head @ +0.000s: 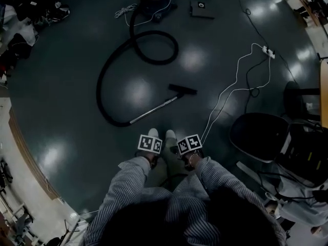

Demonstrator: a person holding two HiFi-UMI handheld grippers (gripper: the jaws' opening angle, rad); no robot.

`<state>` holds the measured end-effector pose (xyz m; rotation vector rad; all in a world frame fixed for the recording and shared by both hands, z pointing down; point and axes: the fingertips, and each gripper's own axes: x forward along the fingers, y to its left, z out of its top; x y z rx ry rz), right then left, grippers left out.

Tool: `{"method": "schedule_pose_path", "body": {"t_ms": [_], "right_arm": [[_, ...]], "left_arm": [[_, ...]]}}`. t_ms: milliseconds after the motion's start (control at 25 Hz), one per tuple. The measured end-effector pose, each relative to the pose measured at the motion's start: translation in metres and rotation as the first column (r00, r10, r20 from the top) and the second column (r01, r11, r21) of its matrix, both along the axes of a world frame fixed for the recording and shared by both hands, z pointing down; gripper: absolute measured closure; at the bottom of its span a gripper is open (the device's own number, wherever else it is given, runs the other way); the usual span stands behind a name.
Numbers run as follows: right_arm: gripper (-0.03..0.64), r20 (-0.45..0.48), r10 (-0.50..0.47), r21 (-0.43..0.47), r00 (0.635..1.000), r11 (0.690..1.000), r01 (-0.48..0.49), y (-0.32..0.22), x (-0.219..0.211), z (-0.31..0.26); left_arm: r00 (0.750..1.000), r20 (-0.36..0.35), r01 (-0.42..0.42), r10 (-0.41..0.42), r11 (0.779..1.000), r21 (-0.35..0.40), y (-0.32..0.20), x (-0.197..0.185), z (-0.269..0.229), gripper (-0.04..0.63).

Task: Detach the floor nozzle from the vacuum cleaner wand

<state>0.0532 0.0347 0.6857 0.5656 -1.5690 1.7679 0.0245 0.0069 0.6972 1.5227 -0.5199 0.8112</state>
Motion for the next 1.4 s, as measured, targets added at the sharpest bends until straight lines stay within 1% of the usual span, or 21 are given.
{"method": "schedule_pose_path", "body": {"t_ms": [120, 240, 320, 360, 400, 480, 520, 560, 600, 640, 680, 720, 800, 880, 920, 960, 1040, 1120, 1200, 1320, 1400], "right_arm": [[0.615, 0.043, 0.139, 0.057, 0.989, 0.988, -0.142, -0.035, 0.001, 0.027], [0.615, 0.051, 0.255, 0.121, 0.966, 0.958, -0.26, -0.072, 0.004, 0.062], [0.615, 0.033, 0.315, 0.178, 0.949, 0.932, -0.315, -0.099, 0.01, 0.088], [0.615, 0.022, 0.339, 0.211, 0.94, 0.918, -0.336, -0.114, 0.012, 0.1], [0.615, 0.012, 0.365, 0.245, 0.931, 0.901, -0.357, -0.129, 0.014, 0.112], [0.615, 0.007, 0.449, 0.314, 0.893, 0.847, -0.429, -0.155, 0.017, 0.136], [0.615, 0.013, 0.512, 0.344, 0.859, 0.805, -0.484, -0.166, 0.019, 0.149], [0.615, 0.021, 0.579, 0.37, 0.815, 0.753, -0.544, -0.177, 0.02, 0.162], [0.615, 0.031, 0.634, 0.398, 0.773, 0.701, -0.591, -0.189, 0.022, 0.175], [0.615, 0.042, 0.663, 0.43, 0.747, 0.663, -0.613, -0.201, 0.022, 0.187], [0.615, 0.05, 0.66, 0.467, 0.749, 0.648, -0.602, -0.214, 0.02, 0.199], [0.615, 0.051, 0.624, 0.51, 0.779, 0.655, -0.558, -0.225, 0.016, 0.21], [0.615, 0.023, 0.493, 0.599, 0.87, 0.69, -0.407, -0.245, 0.009, 0.236], [0.615, -0.028, 0.386, 0.653, 0.922, 0.706, -0.275, -0.264, 0.013, 0.263], [0.615, -0.031, 0.365, 0.652, 0.93, 0.713, -0.258, -0.279, 0.016, 0.273], [0.615, 0.002, 0.357, 0.637, 0.934, 0.72, -0.276, -0.298, 0.017, 0.279], [0.615, 0.122, 0.32, 0.601, 0.939, 0.729, -0.327, -0.336, 0.007, 0.279], [0.615, 0.144, 0.262, 0.628, 0.954, 0.721, -0.293, -0.365, 0.001, 0.284], [0.615, 0.103, 0.244, 0.688, 0.964, 0.683, -0.246, -0.392, -0.001, 0.293], [0.615, 0.172, 0.248, 0.742, 0.954, 0.604, -0.29, -0.425, -0.023, 0.28], [0.615, 0.199, 0.245, 0.757, 0.949, 0.576, -0.307, -0.44, -0.036, 0.273]], "left_arm": [[1.0, -0.004, -0.015, 0.015, 1.0, 0.008, -0.01, 0.01, 0.041, 0.592], [0.999, -0.016, -0.03, 0.03, 1.0, 0.008, -0.018, 0.021, 0.081, 0.592], [0.998, -0.054, 0.023, -0.021, 0.999, 0.032, -0.037, 0.028, 0.103, 0.592], [0.993, -0.083, 0.084, -0.079, 0.995, 0.057, -0.054, 0.029, 0.112, 0.592], [0.98, -0.114, 0.171, -0.161, 0.981, 0.087, -0.075, 0.028, 0.12, 0.592], [0.927, -0.17, 0.36, -0.335, 0.922, 0.143, -0.117, 0.021, 0.134, 0.592], [0.901, -0.185, 0.422, -0.391, 0.889, 0.178, -0.134, 0.017, 0.143, 0.592], [0.89, -0.187, 0.451, -0.416, 0.864, 0.224, -0.149, 0.013, 0.153, 0.592], [0.893, -0.175, 0.45, -0.415, 0.848, 0.28, -0.163, 0.01, 0.167, 0.592], [0.905, -0.155, 0.425, -0.396, 0.84, 0.337, -0.175, 0.008, 0.183, 0.592], [0.923, -0.134, 0.385, -0.362, 0.838, 0.388, -0.185, 0.007, 0.199, 0.592], [0.942, -0.122, 0.335, -0.314, 0.839, 0.428, -0.193, 0.008, 0.215, 0.592], [0.976, -0.135, 0.215, -0.171, 0.849, 0.483, -0.202, 0.015, 0.241, 0.592], [0.986, -0.165, 0.068, 0.019, 0.86, 0.506, -0.209, 0.026, 0.258, 0.592], [0.98, -0.171, -0.003, 0.105, 0.86, 0.51, -0.216, 0.032, 0.265, 0.592], [0.971, -0.171, -0.055, 0.168, 0.852, 0.521, -0.228, 0.036, 0.27, 0.592], [0.962, -0.152, -0.103, 0.226, 0.818, 0.566, -0.254, 0.035, 0.284, 0.592], [0.953, -0.125, -0.16, 0.275, 0.809, 0.565, -0.262, 0.03, 0.311, 0.592], [0.925, -0.107, -0.258, 0.364, 0.811, 0.525, -0.258, 0.031, 0.342, 0.592], [0.875, -0.094, -0.384, 0.475, 0.8, 0.461, -0.245, 0.027, 0.383, 0.592], [0.854, -0.052, -0.456, 0.518, 0.793, 0.404, -0.237, 0.017, 0.411, 0.591]]}}
